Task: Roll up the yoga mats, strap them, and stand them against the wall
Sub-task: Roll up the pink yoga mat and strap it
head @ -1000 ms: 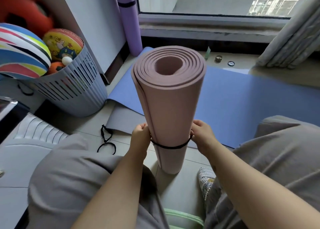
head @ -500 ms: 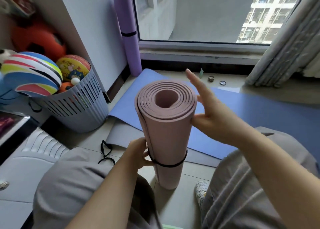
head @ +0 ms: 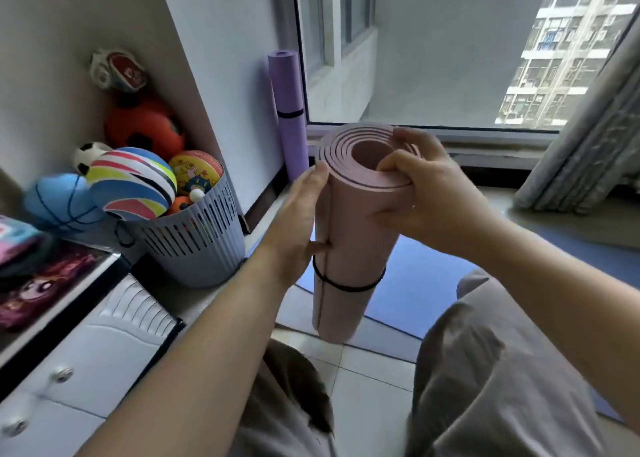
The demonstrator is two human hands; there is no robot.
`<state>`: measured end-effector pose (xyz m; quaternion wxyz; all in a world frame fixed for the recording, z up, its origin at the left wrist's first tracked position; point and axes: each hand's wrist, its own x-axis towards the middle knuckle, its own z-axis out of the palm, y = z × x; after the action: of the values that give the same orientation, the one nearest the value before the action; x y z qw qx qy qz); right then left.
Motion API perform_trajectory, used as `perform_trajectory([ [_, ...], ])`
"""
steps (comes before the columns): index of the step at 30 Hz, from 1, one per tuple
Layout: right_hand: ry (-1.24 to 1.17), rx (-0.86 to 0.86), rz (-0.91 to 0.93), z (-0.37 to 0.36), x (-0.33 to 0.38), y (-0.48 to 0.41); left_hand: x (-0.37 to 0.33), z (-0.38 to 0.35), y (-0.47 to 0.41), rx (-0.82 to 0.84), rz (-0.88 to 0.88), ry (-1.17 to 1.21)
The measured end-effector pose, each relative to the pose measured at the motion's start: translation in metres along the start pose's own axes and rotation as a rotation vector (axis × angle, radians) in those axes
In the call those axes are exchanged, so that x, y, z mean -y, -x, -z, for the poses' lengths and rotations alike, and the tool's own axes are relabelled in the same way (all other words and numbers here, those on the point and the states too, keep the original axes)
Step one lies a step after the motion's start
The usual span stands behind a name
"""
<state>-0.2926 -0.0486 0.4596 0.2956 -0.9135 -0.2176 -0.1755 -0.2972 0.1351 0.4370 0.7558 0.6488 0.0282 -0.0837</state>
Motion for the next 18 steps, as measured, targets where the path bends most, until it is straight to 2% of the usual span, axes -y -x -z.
perform_trajectory([
  [4,-0.043,-0.164,0.070,-0.012,-0.015,-0.044,-0.041,0.003,-0.031,-0.032,-0.137,-0.123],
  [8,-0.073,-0.273,0.111,-0.055,-0.042,-0.097,-0.061,0.012,-0.085,-0.057,-0.110,-0.281],
  [14,-0.069,-0.381,0.170,-0.133,-0.096,-0.190,-0.045,0.042,-0.206,-0.150,-0.236,-0.360],
  [18,-0.098,-0.384,0.165,-0.188,-0.148,-0.258,-0.028,0.067,-0.302,-0.198,-0.273,-0.400],
])
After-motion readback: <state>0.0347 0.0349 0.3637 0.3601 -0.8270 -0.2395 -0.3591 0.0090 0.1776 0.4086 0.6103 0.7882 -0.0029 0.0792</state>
